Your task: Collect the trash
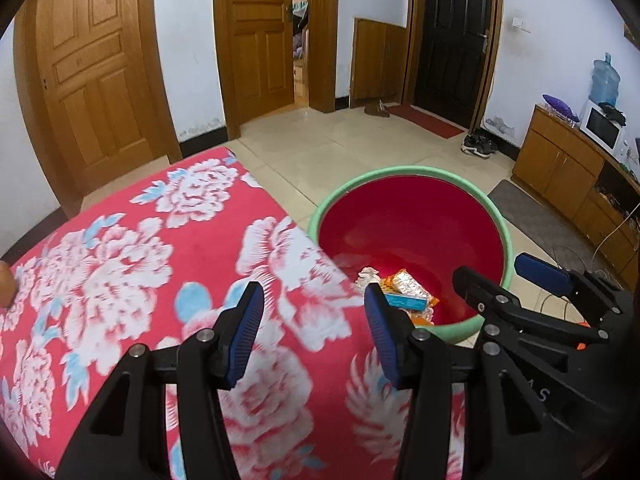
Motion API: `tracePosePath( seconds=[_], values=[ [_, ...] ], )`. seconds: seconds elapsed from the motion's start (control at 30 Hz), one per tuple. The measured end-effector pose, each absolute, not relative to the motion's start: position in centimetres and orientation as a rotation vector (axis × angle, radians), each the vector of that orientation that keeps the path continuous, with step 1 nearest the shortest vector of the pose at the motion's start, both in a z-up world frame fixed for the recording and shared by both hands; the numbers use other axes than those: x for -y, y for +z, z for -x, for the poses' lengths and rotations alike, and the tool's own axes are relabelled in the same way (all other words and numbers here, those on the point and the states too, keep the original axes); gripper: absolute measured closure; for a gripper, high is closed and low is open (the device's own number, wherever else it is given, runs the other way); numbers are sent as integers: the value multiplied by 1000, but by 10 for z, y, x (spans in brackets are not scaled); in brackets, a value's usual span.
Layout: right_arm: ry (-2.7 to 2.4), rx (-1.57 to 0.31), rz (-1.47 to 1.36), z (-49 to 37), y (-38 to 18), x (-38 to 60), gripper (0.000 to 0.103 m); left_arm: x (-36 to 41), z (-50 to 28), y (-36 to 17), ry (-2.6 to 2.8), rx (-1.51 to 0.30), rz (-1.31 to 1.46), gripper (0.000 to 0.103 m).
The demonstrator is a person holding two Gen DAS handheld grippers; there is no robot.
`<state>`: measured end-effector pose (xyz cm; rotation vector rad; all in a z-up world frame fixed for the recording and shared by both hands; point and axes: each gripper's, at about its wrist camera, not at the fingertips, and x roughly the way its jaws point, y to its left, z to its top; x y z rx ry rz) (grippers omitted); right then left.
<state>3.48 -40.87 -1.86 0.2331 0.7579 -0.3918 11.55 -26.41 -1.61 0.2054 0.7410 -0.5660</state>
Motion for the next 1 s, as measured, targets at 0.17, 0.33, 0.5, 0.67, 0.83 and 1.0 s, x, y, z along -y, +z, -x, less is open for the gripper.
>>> tracePosePath(
  seconds=[0.17, 0.33, 0.5, 0.67, 0.83, 1.0],
  values=[
    [-437, -707, -209, -20, -15, 385, 33, 243, -101, -11, -510, -575, -206, 43],
    [-472, -660, -177, -15, -16, 370, 33, 235, -107, -15, -497, -569, -179, 41],
    [-479, -643, -152, -16, -18, 364, 33, 232, -110, -17, -500, -583, -164, 41],
    [-475, -625, -129, -17, -17, 358, 34, 228, -110, -18, -493, -586, -150, 41],
    [-475, -635, -110, -20, -18, 355, 34, 228, -108, -19, -469, -588, -158, 41],
    [-462, -633, -131, -19, -18, 357, 33, 222, -111, -20, -457, -596, -130, 28]
  ],
)
